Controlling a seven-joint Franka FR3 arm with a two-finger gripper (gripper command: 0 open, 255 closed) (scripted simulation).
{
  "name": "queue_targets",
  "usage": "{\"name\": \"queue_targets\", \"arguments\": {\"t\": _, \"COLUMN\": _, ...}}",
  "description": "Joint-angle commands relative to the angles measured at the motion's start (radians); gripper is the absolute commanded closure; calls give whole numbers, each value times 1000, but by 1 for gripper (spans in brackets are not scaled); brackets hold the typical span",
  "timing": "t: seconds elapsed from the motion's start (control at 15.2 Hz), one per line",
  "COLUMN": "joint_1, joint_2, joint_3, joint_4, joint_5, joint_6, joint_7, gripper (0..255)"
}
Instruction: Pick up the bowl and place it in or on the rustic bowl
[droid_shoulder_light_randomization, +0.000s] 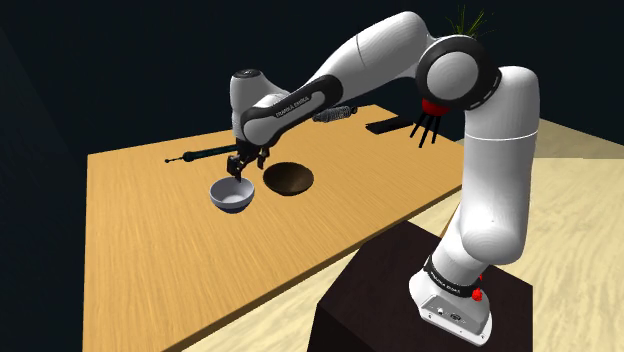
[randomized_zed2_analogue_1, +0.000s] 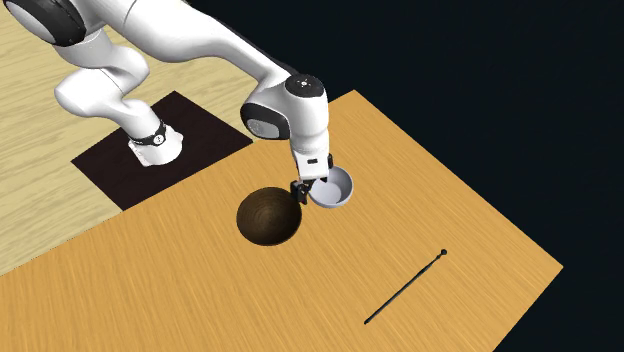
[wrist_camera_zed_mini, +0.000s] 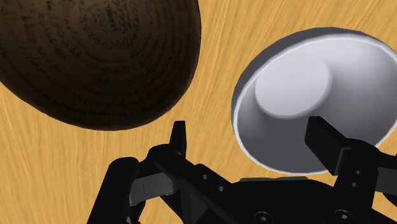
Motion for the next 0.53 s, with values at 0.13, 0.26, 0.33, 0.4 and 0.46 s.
{"name": "queue_targets", "arguments": {"t": 0.13, "joint_1": 1, "joint_2": 37, "joint_3": -5, "joint_4": -3, "joint_5": -10, "joint_6": 41, "joint_7": 7, "gripper": 0}}
{"name": "queue_targets", "arguments": {"t": 0.26, "joint_1": 2, "joint_2": 51, "joint_3": -8, "joint_4": -5, "joint_5": -14, "joint_6": 56, "joint_7": 9, "gripper": 0}}
{"name": "queue_targets", "arguments": {"t": 0.33, "joint_1": 2, "joint_2": 51, "joint_3": -8, "joint_4": -4, "joint_5": -14, "joint_6": 56, "joint_7": 9, "gripper": 0}}
{"name": "queue_targets", "arguments": {"t": 0.4, "joint_1": 2, "joint_2": 51, "joint_3": -8, "joint_4": -4, "joint_5": -14, "joint_6": 56, "joint_7": 9, "gripper": 0}}
{"name": "queue_targets", "arguments": {"t": 0.46, "joint_1": 2, "joint_2": 51, "joint_3": -8, "joint_4": -4, "joint_5": -14, "joint_6": 56, "joint_7": 9, "gripper": 0}}
